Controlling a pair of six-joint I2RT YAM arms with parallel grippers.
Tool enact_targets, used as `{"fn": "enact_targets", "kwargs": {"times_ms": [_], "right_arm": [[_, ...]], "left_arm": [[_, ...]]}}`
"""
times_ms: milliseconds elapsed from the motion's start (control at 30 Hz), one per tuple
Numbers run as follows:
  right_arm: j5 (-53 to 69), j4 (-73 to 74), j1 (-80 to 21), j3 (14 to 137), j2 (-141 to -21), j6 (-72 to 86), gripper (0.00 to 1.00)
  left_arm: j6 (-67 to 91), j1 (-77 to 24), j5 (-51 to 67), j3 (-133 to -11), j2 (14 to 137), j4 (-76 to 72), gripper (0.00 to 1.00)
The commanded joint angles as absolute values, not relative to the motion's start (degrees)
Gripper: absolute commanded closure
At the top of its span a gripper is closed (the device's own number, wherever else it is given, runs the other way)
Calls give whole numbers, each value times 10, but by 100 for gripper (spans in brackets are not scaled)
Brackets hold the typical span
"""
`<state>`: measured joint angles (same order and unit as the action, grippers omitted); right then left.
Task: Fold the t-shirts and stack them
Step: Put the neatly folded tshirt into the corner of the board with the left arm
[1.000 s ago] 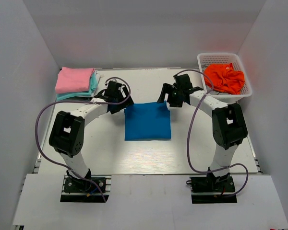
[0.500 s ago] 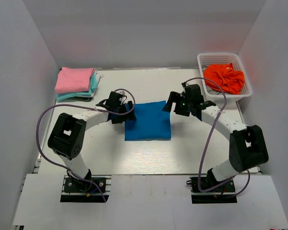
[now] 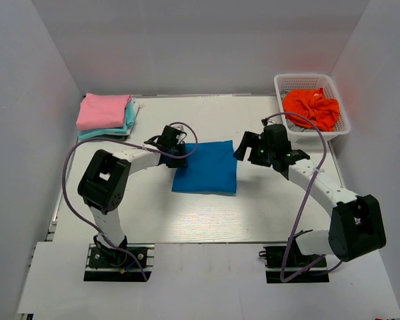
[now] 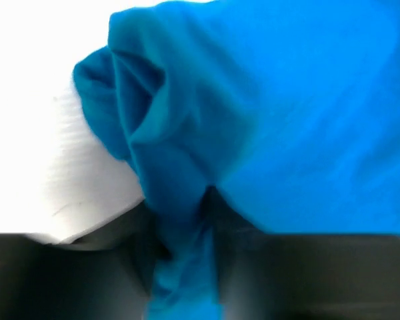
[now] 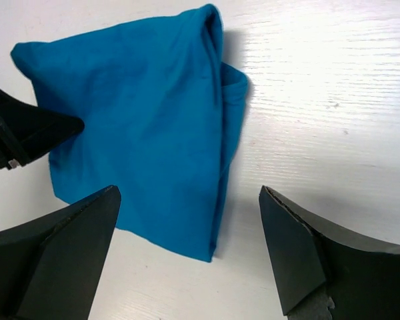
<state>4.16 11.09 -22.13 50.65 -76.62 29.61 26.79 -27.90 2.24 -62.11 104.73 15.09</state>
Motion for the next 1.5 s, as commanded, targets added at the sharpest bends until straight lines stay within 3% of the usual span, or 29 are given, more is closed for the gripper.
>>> {"fn": "enact_targets", "kwargs": {"times_ms": [0,33,67,133,433,767,1033,1467], "right_arm": [[2,122,-219,493,-737,291,10],[-17,125,-218,490,-733,290,10],[-31,127,-219,484,-730,286,10],[-47,134,-219,478,-722,280,10],[-90,149,-214,461,-711,254,10],[-98,154,-212,466,-745,244,10],[-92,166,-209,501,-787,248,10],[-69,181,-208,539,-841,259,10]], "left_arm": [[256,-287,-6,-628,1104,213,65],[256,-287,-14,-628,1112,219,72],[256,-287,-22,-648,1112,225,89],[250,-287,-59,-672,1118,248,100],[181,-269,-243,-823,1106,373,100],[16,-240,-364,-929,1079,341,100],[-103,-177,-386,-999,1097,280,100],[-184,-106,-314,-1208,1175,307,100]]}}
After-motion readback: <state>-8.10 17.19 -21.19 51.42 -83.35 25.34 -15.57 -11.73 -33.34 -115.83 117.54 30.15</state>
